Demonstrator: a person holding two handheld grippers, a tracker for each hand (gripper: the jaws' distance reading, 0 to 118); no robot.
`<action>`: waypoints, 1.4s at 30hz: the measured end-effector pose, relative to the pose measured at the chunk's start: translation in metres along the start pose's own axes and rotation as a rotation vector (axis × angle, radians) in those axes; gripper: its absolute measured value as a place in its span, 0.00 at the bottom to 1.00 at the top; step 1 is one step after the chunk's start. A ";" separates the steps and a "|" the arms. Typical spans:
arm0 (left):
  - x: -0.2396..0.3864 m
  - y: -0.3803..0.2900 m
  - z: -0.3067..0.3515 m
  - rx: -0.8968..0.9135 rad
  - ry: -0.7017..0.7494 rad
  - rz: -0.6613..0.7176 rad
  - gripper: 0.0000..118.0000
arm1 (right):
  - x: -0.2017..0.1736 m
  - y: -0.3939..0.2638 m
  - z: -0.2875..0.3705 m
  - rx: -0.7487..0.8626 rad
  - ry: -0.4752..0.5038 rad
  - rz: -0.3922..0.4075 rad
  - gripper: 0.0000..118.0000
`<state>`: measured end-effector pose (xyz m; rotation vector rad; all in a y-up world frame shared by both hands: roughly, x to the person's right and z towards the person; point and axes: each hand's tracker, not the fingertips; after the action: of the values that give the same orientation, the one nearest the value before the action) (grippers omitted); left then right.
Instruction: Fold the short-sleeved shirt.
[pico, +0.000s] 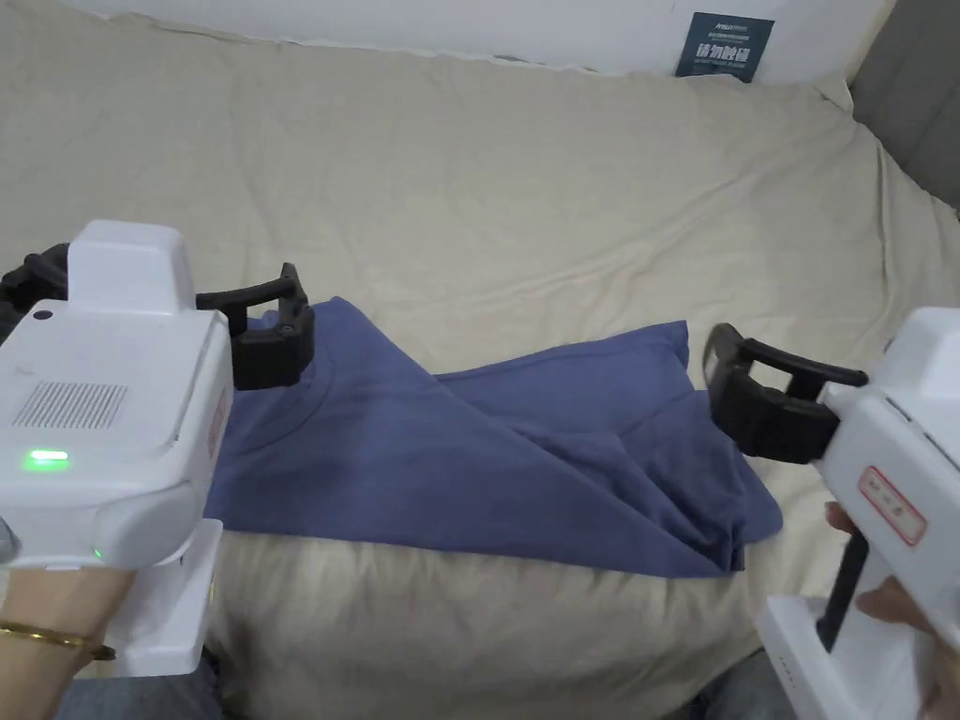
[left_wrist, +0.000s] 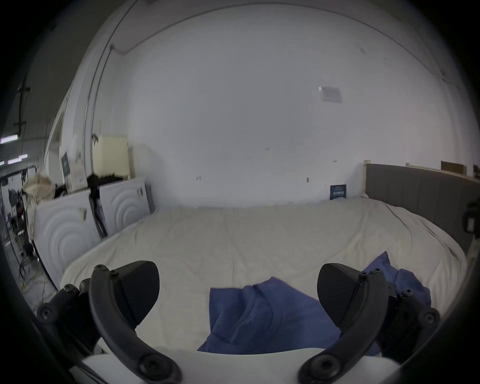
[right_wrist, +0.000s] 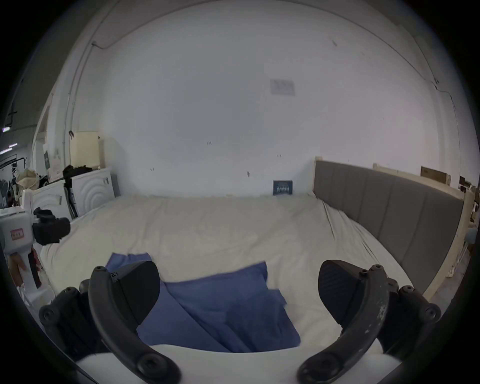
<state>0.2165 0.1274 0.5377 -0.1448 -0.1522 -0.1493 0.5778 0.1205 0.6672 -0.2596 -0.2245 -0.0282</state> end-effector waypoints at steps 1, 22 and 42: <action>0.002 0.001 0.001 -0.007 -0.020 0.004 0.99 | 0.001 -0.003 -0.003 0.003 0.004 0.000 1.00; -0.013 0.013 -0.055 -0.246 -0.110 0.069 0.00 | -0.042 0.015 -0.011 -0.084 0.035 -0.027 0.01; 0.077 -0.049 -0.341 -0.897 -0.329 -0.340 0.70 | 0.002 -0.007 -0.078 -0.272 0.006 -0.052 0.01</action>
<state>0.3317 0.0163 0.2231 -1.0432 -0.4327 -0.5287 0.5964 0.0934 0.5965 -0.5240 -0.2210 -0.1116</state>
